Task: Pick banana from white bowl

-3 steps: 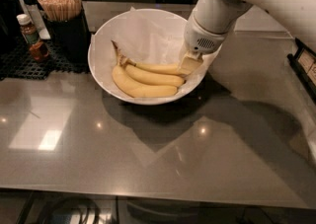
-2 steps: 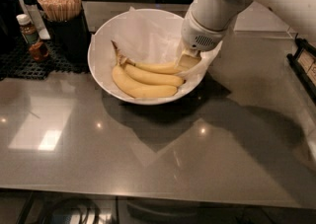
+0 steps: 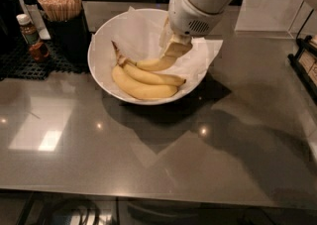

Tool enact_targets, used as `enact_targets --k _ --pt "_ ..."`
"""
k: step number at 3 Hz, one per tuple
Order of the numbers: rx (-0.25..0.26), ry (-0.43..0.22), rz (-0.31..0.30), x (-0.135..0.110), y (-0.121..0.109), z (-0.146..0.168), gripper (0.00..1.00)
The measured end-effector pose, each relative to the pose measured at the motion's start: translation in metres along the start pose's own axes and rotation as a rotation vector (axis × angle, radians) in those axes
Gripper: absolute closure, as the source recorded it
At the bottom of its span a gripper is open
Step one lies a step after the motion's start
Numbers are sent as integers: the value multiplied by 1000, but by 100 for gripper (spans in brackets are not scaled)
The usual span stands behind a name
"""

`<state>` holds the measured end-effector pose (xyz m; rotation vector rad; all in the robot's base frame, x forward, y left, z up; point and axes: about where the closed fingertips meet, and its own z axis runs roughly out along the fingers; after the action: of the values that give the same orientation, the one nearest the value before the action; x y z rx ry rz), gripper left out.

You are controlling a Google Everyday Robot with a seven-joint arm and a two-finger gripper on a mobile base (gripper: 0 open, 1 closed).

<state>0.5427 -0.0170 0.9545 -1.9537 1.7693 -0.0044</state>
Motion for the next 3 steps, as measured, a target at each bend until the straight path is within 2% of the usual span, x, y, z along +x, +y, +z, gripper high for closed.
enact_targets --k 1,3 --pt "-40 -66 8 -10 16 -2 100" --pt "-148 -168 225 27 43 26 100"
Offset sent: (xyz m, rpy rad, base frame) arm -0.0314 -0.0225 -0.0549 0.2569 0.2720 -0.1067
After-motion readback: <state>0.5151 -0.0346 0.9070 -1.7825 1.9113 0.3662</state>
